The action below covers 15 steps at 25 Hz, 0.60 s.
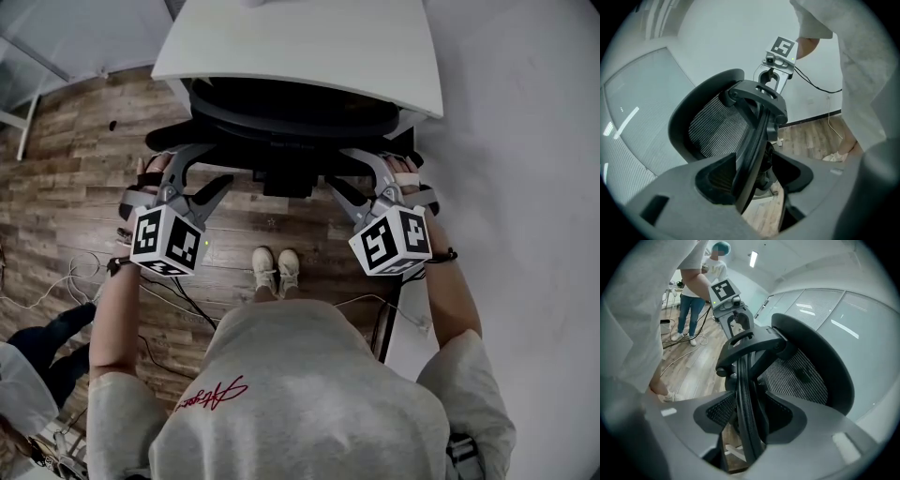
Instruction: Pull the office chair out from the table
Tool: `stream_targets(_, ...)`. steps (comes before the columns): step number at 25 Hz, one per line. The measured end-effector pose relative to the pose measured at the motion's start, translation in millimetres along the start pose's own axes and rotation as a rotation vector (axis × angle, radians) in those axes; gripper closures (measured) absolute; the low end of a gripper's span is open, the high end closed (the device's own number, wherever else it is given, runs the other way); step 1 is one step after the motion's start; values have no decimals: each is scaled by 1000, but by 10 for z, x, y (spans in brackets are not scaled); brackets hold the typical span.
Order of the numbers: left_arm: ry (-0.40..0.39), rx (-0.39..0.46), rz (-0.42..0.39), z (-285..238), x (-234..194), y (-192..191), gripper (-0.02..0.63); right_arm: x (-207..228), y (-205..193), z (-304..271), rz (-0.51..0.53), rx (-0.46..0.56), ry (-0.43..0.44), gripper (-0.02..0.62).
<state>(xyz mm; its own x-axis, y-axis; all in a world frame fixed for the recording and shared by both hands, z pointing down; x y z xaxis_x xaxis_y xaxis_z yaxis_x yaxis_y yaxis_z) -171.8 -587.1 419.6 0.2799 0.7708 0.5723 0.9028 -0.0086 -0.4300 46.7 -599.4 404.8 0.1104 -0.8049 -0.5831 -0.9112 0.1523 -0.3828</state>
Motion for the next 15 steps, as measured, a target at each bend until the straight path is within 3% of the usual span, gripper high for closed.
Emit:
stream_targets(10,11,-101,-158,-173,45,37,364,-39,-26,-160,82,-65,4,399)
stream_targets(15,32,-169,-236,-227,67,32,368,-70,-28,-244,179,-117,-25,399)
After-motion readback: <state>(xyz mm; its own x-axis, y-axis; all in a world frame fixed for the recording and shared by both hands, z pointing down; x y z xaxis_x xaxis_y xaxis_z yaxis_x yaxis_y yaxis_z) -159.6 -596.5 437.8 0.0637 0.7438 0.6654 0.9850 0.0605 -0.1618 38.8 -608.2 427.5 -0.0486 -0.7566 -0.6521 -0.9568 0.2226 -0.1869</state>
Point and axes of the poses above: the fingertips, and each gripper's own axes: z backward along the fingers, x to its right, y out of its top, the point moved 7 cm from there along z, backward along the fingers, and after that the axes turned 11 degrees about -x, right-handed, at the moved point
